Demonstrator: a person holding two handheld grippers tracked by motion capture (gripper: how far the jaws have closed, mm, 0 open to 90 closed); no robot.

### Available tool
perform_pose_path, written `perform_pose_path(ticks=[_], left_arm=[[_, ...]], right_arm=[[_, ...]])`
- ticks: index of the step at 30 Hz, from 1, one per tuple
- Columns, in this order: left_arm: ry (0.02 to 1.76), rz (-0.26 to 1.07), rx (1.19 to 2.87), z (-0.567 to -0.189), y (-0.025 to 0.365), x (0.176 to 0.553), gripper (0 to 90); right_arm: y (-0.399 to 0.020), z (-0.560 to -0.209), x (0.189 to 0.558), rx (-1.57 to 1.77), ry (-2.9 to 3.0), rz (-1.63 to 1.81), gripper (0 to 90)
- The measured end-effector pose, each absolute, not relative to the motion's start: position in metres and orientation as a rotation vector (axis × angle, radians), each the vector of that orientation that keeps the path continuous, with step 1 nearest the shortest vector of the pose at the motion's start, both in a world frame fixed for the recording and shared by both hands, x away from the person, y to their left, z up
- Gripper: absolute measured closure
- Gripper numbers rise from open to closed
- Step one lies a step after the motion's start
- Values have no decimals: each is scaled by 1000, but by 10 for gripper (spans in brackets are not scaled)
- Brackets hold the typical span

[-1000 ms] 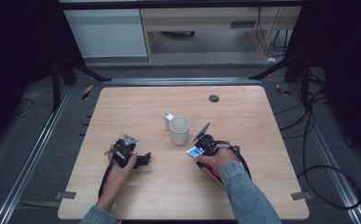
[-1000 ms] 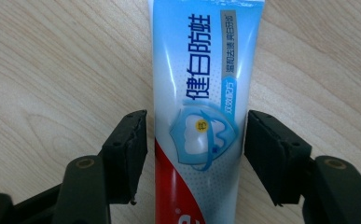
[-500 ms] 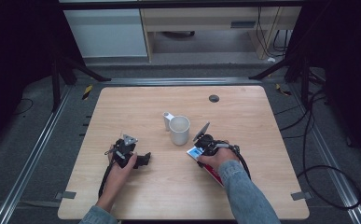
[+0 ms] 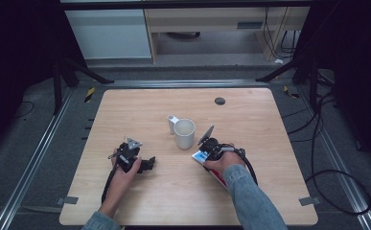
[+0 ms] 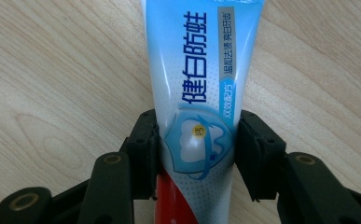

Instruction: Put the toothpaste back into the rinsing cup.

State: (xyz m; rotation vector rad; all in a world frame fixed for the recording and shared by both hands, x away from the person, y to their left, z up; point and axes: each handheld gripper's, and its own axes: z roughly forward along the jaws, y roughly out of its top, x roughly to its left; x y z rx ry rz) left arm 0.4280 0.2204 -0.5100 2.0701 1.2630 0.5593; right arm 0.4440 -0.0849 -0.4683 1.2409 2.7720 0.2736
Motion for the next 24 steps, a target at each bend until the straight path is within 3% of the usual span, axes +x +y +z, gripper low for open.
perform_pose_path(ticks=[24], left_arm=[[1259,557,2073,-510,220,429,0]], right_arm=[[-88,-464,440,1244,2772,309,703]])
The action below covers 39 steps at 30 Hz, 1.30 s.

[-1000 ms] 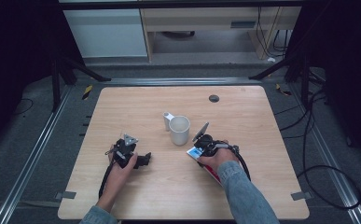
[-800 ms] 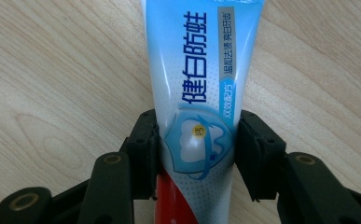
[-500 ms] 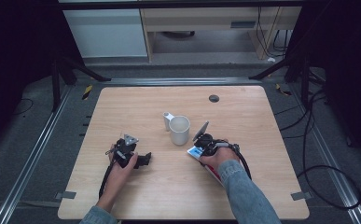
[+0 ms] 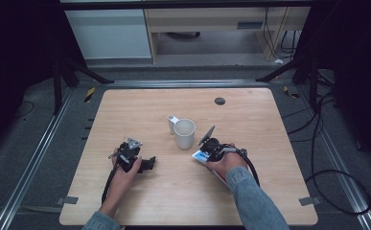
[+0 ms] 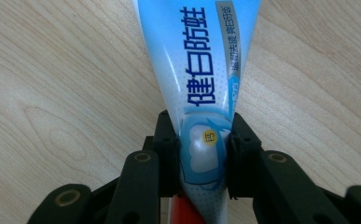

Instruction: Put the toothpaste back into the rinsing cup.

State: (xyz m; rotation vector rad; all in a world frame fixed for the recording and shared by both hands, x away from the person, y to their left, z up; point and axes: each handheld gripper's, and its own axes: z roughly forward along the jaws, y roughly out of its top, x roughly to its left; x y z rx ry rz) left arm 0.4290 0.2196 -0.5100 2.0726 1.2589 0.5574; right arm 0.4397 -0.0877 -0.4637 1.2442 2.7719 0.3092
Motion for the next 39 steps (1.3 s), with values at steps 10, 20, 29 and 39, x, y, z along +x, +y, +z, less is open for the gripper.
perform_pose_path(ticks=[10,20,29,39], left_arm=[[1259,558,2073,-510,220,429,0],[1260,557,2072,-510,220,429,0],[1259,556,2074,-510,220,429,0],[1259,557,2074,-510,220,429,0]], right_arm=[[-88,-459,437,1321,2785,303,722],[-89,-452,439,1255,2789,273,727],[-92,-450,439,1248,2793,249,727],[-101,-441,438,1319,2745,287,727]])
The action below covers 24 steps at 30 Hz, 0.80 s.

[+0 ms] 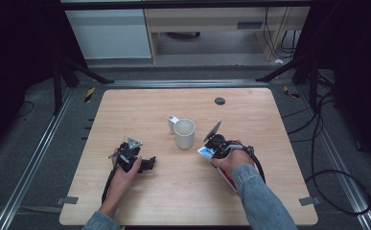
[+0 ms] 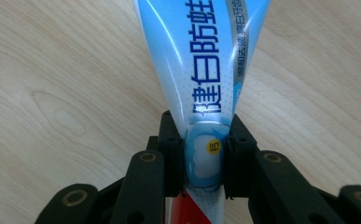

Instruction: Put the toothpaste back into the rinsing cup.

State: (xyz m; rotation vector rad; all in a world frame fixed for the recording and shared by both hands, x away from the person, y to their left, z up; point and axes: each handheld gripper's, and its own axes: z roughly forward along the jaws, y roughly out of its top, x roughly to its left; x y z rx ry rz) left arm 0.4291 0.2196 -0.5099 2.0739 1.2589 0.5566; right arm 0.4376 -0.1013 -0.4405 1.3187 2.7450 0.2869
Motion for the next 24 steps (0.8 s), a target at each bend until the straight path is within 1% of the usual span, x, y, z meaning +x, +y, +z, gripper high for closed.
perform_pose_path(ticks=[14,24], left_arm=[[1259,557,2074,-510,220,429,0],[1262,557,2067,-510,219,429,0]], right_arm=[[-120,-426,439,1347,2681,354,729],[-123,-414,441,1366,2665,393,729]])
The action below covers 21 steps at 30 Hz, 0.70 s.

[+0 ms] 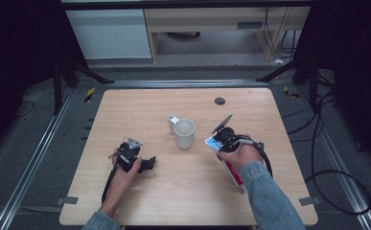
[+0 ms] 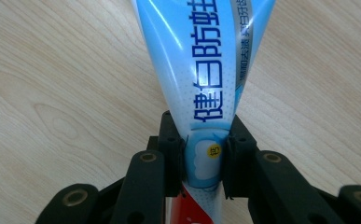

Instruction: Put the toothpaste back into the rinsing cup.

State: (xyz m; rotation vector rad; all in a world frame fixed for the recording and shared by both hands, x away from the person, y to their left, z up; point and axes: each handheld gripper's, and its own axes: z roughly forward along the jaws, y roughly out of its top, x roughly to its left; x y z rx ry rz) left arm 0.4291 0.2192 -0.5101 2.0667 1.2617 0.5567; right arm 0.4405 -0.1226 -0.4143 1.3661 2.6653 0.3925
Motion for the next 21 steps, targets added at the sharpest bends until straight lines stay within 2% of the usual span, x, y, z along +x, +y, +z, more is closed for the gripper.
perform_pose_path(ticks=[21], left_arm=[[1258,558,2071,-510,219,429,0]], right_arm=[[-127,-389,440,1343,2617,474,733]])
